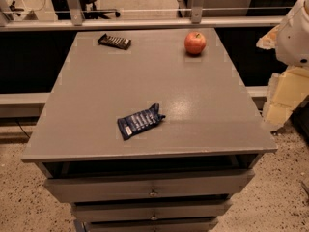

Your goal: Move apple near rxbar blueberry

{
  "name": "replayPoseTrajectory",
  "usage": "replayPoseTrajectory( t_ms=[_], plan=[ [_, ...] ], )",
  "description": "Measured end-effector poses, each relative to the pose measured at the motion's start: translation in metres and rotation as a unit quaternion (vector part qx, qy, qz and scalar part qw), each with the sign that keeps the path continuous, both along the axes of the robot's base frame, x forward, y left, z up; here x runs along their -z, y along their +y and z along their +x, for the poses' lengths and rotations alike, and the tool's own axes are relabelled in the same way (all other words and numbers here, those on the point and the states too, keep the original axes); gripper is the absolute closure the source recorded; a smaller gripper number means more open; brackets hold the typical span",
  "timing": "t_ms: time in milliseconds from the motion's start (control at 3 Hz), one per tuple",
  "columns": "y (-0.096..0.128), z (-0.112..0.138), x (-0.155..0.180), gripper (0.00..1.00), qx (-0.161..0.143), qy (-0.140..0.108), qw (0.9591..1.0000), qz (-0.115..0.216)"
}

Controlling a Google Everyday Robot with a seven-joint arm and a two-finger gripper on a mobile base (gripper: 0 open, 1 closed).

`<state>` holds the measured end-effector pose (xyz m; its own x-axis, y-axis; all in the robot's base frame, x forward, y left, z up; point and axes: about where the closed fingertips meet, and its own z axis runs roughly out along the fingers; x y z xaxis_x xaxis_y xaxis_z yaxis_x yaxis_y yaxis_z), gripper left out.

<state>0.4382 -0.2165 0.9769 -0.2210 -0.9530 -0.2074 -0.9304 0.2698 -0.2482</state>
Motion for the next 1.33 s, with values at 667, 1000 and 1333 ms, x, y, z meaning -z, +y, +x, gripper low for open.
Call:
replayPoseTrajectory(
  t_ms=[667,1000,1333],
  plan=[
    [0.014,0.015,0.004,0.0,-0.016,-0.01,0.9995,0.024],
    [0.037,0.059,0.009,0.0,-0.036,-0.037,0.9964,0.068],
    [0.062,0.145,0.016,0.0,-0.044,-0.098,0.9852,0.133]
  ],
)
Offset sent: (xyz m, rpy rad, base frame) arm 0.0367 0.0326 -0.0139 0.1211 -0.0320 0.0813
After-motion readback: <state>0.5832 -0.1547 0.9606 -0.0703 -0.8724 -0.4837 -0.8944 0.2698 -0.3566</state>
